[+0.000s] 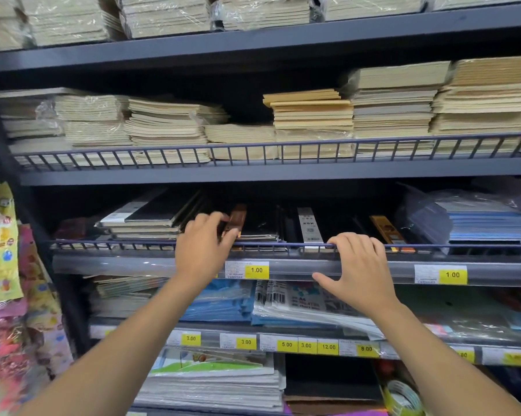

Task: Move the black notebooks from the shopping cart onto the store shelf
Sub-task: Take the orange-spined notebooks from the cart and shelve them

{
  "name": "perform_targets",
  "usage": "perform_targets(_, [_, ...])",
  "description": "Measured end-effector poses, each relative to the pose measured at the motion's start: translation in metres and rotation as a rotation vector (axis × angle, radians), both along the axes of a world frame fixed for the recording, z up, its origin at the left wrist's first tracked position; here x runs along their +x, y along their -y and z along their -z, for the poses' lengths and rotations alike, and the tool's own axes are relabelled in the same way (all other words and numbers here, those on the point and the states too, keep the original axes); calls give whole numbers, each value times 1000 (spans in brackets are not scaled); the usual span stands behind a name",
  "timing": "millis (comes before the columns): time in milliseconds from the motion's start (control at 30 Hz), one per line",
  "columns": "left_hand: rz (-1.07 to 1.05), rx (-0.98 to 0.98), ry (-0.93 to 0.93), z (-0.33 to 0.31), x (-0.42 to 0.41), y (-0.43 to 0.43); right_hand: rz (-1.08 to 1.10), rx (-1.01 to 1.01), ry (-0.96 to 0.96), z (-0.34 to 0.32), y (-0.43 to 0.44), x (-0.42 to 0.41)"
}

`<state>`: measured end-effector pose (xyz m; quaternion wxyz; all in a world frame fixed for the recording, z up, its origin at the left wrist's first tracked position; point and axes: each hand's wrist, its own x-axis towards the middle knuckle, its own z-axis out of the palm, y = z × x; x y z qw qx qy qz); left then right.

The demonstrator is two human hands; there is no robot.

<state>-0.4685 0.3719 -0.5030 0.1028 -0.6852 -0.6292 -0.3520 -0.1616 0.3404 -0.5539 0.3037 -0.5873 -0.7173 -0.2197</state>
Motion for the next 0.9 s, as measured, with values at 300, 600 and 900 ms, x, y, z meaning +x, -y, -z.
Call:
perform_targets(300, [25, 94, -250, 71, -17, 23, 35, 65, -43, 6, 6, -11])
perform_targets(600, [21, 140, -269, 82, -25, 13, 132, 104, -65, 13, 1, -26])
perform_targets(900, [129, -169, -307, 46, -30, 32, 260, -154, -58, -19, 15, -42])
